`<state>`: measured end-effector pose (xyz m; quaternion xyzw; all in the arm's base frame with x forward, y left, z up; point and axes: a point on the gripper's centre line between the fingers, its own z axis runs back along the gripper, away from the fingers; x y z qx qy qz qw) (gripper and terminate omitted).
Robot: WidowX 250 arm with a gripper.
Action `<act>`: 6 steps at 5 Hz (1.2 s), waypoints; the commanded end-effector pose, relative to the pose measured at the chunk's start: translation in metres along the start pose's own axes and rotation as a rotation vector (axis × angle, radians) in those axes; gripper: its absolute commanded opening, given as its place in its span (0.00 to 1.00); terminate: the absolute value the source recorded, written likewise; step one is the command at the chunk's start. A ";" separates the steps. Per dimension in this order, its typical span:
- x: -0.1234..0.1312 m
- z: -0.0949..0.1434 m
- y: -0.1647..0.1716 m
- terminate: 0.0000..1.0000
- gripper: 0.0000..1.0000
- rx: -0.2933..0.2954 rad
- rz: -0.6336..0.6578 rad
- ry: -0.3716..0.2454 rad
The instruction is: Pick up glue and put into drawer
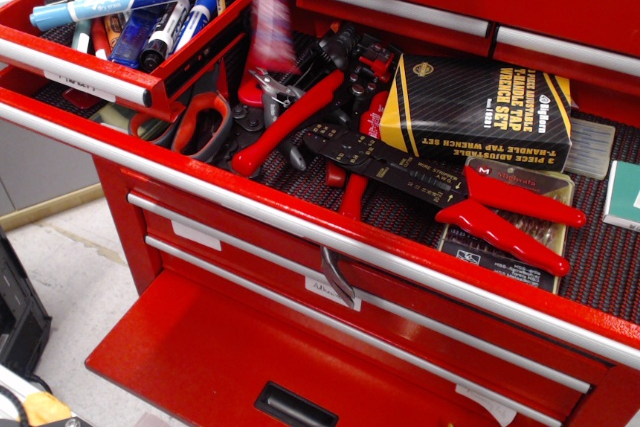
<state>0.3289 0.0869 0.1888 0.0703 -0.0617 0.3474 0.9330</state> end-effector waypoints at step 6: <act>0.071 0.009 0.026 1.00 1.00 -0.183 -0.276 -0.273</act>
